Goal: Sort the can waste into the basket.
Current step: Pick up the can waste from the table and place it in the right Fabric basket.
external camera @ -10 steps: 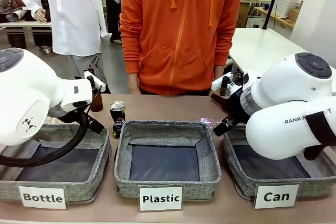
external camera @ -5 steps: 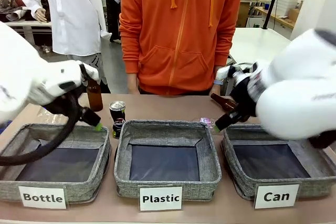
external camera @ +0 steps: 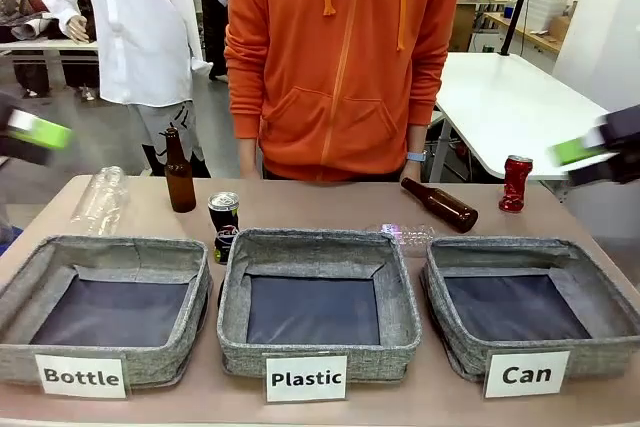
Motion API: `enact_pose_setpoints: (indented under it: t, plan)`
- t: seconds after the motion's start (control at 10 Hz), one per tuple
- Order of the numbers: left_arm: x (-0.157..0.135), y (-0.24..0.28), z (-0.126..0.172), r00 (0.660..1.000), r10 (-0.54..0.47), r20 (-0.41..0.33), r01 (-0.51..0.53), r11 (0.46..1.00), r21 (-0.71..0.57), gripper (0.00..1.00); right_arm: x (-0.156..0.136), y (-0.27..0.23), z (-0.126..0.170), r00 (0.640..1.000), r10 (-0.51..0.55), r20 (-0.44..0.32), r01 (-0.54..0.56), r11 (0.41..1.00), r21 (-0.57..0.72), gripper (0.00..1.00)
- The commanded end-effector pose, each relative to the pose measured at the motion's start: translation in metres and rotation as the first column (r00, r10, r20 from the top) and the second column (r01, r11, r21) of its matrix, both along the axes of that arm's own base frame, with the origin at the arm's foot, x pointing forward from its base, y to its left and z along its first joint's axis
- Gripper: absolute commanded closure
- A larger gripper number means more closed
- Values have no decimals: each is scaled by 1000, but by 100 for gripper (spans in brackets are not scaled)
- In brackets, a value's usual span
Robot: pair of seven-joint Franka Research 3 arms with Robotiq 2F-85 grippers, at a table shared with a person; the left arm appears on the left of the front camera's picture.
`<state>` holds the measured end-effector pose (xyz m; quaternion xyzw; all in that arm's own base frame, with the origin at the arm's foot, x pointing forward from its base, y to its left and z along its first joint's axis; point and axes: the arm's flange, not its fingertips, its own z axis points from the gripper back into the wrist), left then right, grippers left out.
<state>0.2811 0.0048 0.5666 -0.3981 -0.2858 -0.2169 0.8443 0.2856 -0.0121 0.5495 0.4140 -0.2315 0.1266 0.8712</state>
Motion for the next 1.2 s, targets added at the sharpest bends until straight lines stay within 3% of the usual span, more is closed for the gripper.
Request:
enact_pose_setpoints:
  t: [0.0,0.1,0.2,0.3,0.4,0.5,0.6,0.7,1.1]
  plan:
    - [-37,95,-61,980,192,-43,-196,972,-127,0,-35,-69,-61,983,-176,-45,181,972,151,0]
    - [-41,132,-81,951,299,-79,-309,929,-203,0,-37,-111,-80,974,-214,-76,226,944,240,0]
    - [-49,167,-110,897,412,-162,-440,870,-225,0,-38,-145,-101,956,-266,-127,293,906,306,0]
    - [-60,178,-135,869,440,-226,-490,827,-275,0,-41,-179,-122,930,-313,-193,365,849,382,0]
    - [-69,197,-161,805,507,-309,-590,742,-319,0,-51,-205,-138,889,-393,-234,457,776,436,0]
    - [-67,204,-165,756,557,-343,-652,687,-321,0,-59,-216,-151,835,-461,-301,550,712,437,0]
    - [-49,184,-159,769,569,-291,-638,711,-296,0,-60,-220,-158,778,-528,-339,628,661,410,0]
    - [-69,262,-138,780,530,-333,-618,735,-279,0,-60,-236,-138,857,-428,-286,512,764,391,0]
    - [-69,262,-138,780,530,-333,-618,735,-279,0,-60,-236,-138,857,-428,-286,512,764,391,0]
